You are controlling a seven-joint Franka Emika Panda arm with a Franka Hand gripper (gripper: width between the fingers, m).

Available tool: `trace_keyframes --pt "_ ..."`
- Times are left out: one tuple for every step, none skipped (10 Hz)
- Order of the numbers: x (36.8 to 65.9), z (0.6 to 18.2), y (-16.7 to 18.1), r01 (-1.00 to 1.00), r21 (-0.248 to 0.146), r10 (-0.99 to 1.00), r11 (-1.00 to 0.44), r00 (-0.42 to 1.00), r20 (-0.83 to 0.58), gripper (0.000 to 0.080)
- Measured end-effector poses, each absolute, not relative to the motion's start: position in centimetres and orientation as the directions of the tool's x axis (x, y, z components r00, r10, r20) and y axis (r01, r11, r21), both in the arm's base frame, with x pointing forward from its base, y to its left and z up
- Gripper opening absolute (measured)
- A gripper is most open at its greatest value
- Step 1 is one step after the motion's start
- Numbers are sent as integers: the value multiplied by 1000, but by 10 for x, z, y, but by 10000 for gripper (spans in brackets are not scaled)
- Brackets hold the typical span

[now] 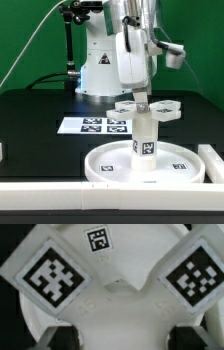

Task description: Assemble round table

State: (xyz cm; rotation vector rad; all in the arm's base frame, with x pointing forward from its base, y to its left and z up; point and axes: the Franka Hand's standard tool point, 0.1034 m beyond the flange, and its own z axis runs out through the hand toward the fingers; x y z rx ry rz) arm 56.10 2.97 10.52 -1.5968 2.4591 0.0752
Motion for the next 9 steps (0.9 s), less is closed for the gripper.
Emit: trace_keyframes --pt "561 105 30 -835 -58 -821 548 -523 -231 442" --pt "561 105 30 -762 -43 -745 646 -618 -253 442" --pt "561 105 31 -689 -22 -667 725 -693 -272 442" --pt "562 105 31 -615 7 -588 789 -758 -283 442" --pt "562 105 31 -599 14 -571 800 -769 -286 442" --pt "562 105 30 -577 26 -546 817 -786 -290 442" --pt "563 105 31 -565 30 -533 825 -794 -293 442" --pt "563 105 32 -577 25 -545 817 -785 -293 442" --pt "562 105 32 -594 20 -563 804 -772 -293 442"
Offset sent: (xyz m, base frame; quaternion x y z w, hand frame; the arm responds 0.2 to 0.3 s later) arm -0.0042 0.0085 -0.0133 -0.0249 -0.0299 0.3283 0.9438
